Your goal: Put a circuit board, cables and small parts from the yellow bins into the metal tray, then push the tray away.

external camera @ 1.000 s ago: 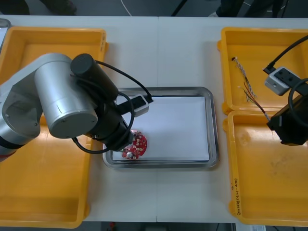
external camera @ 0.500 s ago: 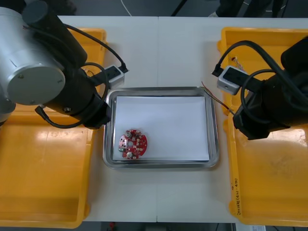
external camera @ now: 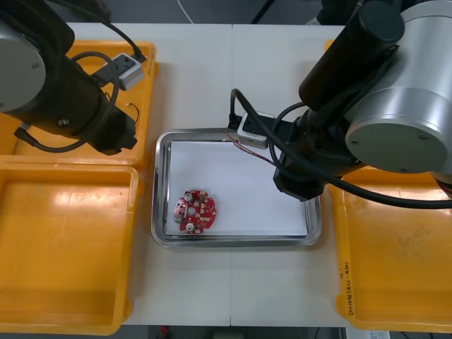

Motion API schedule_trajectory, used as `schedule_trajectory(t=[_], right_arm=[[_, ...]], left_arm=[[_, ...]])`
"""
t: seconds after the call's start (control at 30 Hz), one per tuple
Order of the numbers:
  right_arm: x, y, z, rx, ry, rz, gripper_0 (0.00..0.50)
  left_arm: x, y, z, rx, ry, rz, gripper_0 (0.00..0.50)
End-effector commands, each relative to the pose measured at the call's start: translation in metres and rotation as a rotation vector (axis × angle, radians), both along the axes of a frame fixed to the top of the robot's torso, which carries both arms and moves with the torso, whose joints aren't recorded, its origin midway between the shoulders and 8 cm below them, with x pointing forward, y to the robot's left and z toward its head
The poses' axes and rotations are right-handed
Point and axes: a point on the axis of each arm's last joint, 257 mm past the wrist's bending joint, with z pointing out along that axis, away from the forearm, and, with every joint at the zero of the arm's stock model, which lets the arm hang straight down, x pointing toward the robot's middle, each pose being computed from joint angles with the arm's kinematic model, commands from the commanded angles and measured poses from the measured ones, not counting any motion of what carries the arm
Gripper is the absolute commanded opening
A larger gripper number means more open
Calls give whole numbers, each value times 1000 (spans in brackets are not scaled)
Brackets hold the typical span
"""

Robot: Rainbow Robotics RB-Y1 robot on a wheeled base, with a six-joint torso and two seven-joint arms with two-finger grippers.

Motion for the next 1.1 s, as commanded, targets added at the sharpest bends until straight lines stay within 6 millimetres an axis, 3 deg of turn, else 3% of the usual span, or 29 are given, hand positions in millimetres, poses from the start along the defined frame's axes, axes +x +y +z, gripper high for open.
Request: schedule_trajectory(t=[0.03, 0.4, 0.77, 1.1], right_arm=[[6, 12, -2, -75, -33, 109, 0], [7, 1, -42, -239, -32, 148, 0], [17, 10, -83, -209, -19, 134, 0], [17, 2, -107, -252, -39, 140, 0]], left_arm=[[18, 12, 27, -70, -40, 96, 500], [47, 36, 32, -89, -73, 72, 500], [85, 52, 38, -124, -140, 64, 500], [115, 59, 47, -161, -177, 93, 500]])
